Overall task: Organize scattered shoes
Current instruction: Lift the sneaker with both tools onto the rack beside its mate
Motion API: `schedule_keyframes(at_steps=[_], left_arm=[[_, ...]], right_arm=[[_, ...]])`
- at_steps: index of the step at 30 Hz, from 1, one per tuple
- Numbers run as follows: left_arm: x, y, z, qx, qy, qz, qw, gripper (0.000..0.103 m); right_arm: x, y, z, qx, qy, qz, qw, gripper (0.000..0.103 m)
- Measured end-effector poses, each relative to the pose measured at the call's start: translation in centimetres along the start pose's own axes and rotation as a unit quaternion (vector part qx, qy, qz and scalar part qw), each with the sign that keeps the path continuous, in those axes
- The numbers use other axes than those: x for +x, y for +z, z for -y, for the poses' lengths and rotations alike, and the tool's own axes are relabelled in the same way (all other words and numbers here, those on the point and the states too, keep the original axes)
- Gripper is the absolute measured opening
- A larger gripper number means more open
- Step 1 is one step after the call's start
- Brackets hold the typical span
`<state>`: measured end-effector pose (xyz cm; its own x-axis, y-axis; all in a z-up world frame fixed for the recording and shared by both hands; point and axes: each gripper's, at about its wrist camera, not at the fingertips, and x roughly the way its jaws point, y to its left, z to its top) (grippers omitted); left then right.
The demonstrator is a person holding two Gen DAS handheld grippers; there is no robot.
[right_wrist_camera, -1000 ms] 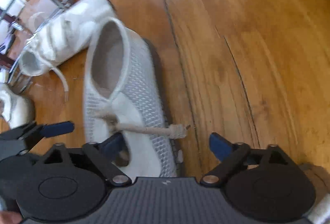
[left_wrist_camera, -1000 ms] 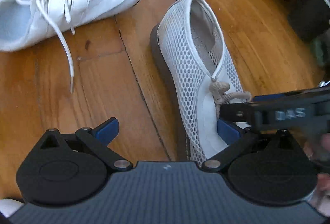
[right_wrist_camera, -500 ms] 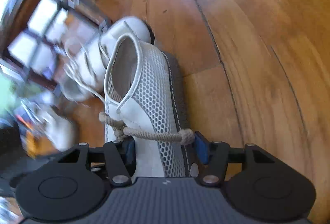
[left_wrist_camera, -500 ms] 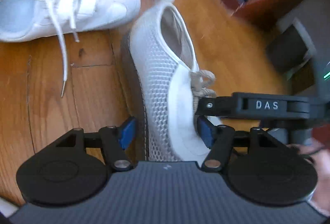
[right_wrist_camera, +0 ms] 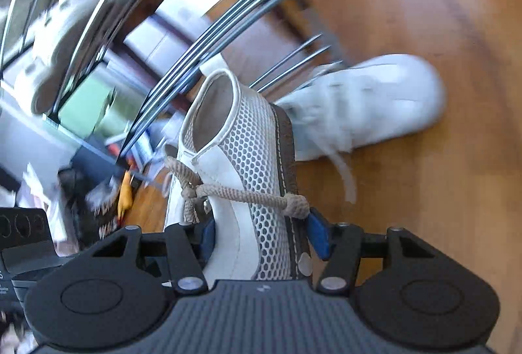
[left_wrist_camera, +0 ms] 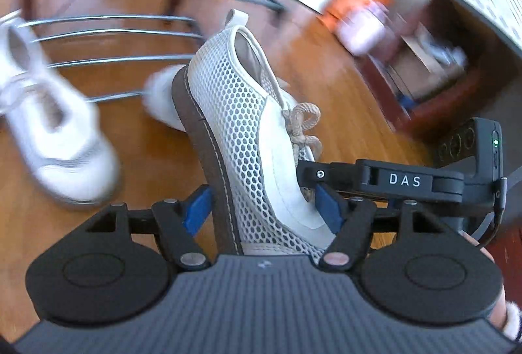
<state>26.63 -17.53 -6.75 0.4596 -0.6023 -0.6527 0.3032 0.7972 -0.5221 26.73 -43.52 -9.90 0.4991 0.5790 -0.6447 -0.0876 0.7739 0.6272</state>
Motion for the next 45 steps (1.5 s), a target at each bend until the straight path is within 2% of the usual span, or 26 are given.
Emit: schedule_keyframes(at_steps=[2,3,4,5,6,7,8,10,11,12,14,16,18,20,22,24,27,33,34,36,37,39,42,43,45], left_arm=[[-0.3,1.9,-2.8,-0.027,0.024,0.027,0.999,0.064],[-0.1,2.8,-3.7,-0.033,0.046,0.032,0.9979,0.064],[0.2,3.6,-4.5,-0.038,0.07,0.036,0.9962,0.064],[0.6,4.7,-5.7,-0.05,0.112,0.044,0.9915,0.066],[0.8,5.2,-6.2,-0.052,0.135,0.049,0.9883,0.073],[1.2,5.9,-7.0,-0.042,0.175,0.053,0.9823,0.089],[2.0,6.3,-8.0,-0.03,0.214,0.049,0.975,0.097],[2.5,6.1,-9.9,-0.042,0.25,0.034,0.9666,0.099],[2.4,5.8,-10.4,-0.052,0.249,0.027,0.9667,0.099],[2.2,5.4,-10.8,-0.06,0.245,0.022,0.9675,0.099],[1.2,4.1,-11.3,-0.072,0.234,0.014,0.9694,0.099],[0.5,2.9,-11.4,-0.076,0.239,0.009,0.9681,0.101],[0.4,2.2,-11.3,-0.084,0.235,0.0,0.9684,0.101],[0.2,1.4,-11.4,-0.088,0.227,-0.008,0.9699,0.101],[0.8,1.0,-11.2,-0.086,0.222,-0.016,0.9711,0.102],[1.1,0.5,-11.5,-0.088,0.22,-0.033,0.971,0.102],[1.9,-0.7,-11.8,-0.104,0.204,-0.053,0.972,0.102],[4.8,-2.0,-13.4,-0.131,0.192,-0.091,0.9683,0.102],[5.5,-2.2,-14.2,-0.144,0.182,-0.091,0.9684,0.102],[5.7,-2.2,-14.7,-0.15,0.168,-0.076,0.9713,0.103],[5.8,-2.1,-14.7,-0.145,0.158,-0.069,0.9743,0.102],[5.8,-1.8,-13.7,-0.11,0.161,-0.048,0.9796,0.093],[5.6,-1.5,-12.1,-0.058,0.18,-0.041,0.9811,0.085],[5.3,-1.4,-11.9,-0.057,0.182,-0.041,0.9808,0.08],[4.4,-1.3,-12.1,-0.073,0.172,-0.031,0.9819,0.057]], right_arm=[[3.2,3.0,-2.6,-0.044,-0.011,-0.022,0.999,0.057],[3.9,3.6,-3.5,-0.06,-0.016,-0.026,0.998,0.057],[6.3,5.1,-5.4,-0.102,-0.038,-0.037,0.993,0.057],[8.9,6.6,-7.3,-0.147,-0.061,-0.048,0.986,0.057],[10.5,7.1,-8.0,-0.158,-0.073,-0.04,0.984,0.06],[12.0,7.5,-8.7,-0.167,-0.085,-0.031,0.982,0.065],[13.8,7.7,-8.5,-0.167,-0.095,-0.016,0.981,0.065],[14.8,7.6,-7.6,-0.132,-0.095,-0.024,0.986,0.067],[14.3,7.0,-6.6,-0.091,-0.078,-0.028,0.992,0.071],[13.1,6.4,-6.1,-0.081,-0.067,-0.019,0.994,0.082],[10.7,5.1,-5.1,-0.064,-0.046,0.001,0.997,0.096],[8.6,4.1,-4.1,-0.035,-0.048,0.017,0.998,0.097],[6.5,2.6,-2.0,0.032,-0.015,0.004,0.999,0.097],[5.7,1.3,0.2,0.101,0.039,-0.018,0.994,0.097],[6.0,0.7,1.0,0.128,0.067,-0.034,0.989,0.092],[6.4,1.1,1.3,0.135,0.074,-0.033,0.988,0.09],[7.8,1.3,1.2,0.121,0.054,-0.048,0.99,0.083],[11.3,-1.0,2.3,0.184,0.097,-0.049,0.977,0.083],[12.0,-1.2,2.2,0.186,0.103,-0.046,0.976,0.08],[13.3,-1.6,1.9,0.186,0.12,-0.044,0.974,0.065],[14.0,-2.0,1.7,0.188,0.134,-0.041,0.972,0.061],[15.1,-2.4,1.3,0.191,0.148,-0.037,0.97,0.058],[15.3,-3.1,1.7,0.206,0.156,-0.022,0.966,0.058],[15.5,-3.4,2.2,0.231,0.169,-0.025,0.958,0.058],[15.5,-4.0,2.7,0.261,0.186,-0.024,0.947,0.058]])
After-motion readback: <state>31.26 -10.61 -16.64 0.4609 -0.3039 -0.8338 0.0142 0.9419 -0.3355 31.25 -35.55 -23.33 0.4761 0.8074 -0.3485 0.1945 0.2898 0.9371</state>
